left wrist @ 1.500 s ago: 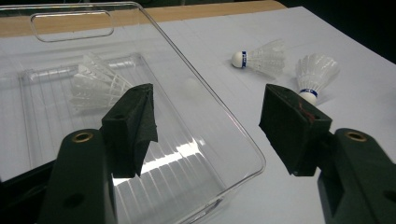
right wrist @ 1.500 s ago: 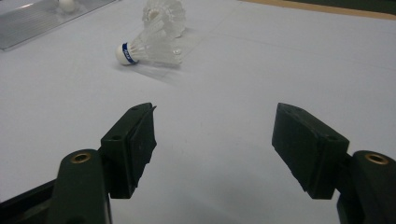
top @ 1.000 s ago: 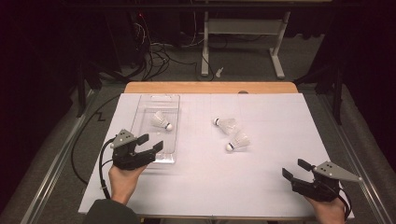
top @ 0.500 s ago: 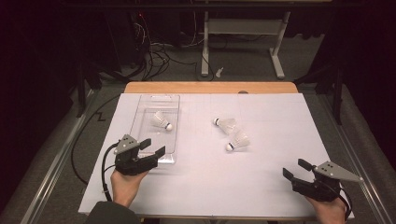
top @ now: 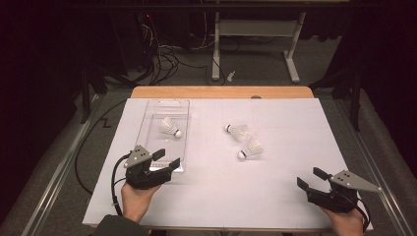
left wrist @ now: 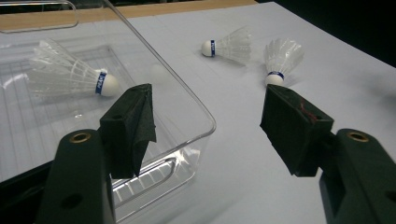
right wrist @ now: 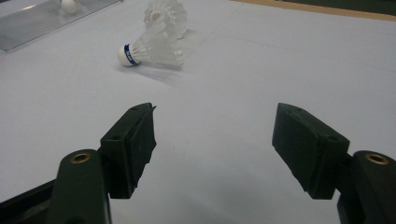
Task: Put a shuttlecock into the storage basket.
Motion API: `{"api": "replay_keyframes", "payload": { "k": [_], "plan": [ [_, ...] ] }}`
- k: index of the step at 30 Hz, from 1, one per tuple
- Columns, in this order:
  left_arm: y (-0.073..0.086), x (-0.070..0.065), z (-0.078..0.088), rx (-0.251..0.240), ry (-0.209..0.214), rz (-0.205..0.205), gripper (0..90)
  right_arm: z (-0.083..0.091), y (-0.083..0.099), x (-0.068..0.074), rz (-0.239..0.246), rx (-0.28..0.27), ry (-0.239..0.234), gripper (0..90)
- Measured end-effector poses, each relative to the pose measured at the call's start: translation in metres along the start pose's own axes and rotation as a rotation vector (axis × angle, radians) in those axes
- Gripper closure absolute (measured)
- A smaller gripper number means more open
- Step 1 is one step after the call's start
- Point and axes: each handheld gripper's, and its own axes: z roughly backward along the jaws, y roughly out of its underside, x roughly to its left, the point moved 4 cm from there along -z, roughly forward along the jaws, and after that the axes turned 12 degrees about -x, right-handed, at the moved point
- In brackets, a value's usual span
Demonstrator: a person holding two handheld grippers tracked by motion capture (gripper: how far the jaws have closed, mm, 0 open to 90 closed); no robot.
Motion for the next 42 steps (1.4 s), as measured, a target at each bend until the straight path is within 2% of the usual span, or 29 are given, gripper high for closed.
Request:
{"api": "replay_keyframes", "payload": {
  "k": [16,21,42],
  "plan": [
    [-0.004,-0.008,-0.012,0.004,0.038,-0.004,35.2,0.000,0.000,0.000,0.000,0.000,-0.002,30.5],
    [-0.005,-0.011,-0.017,0.005,0.039,-0.023,35.3,0.001,0.000,0.000,0.002,-0.002,-0.002,30.4],
    [-0.010,-0.019,-0.038,0.007,0.078,-0.026,35.9,0.000,0.000,-0.001,0.003,0.000,0.001,30.4]
  ]
}}
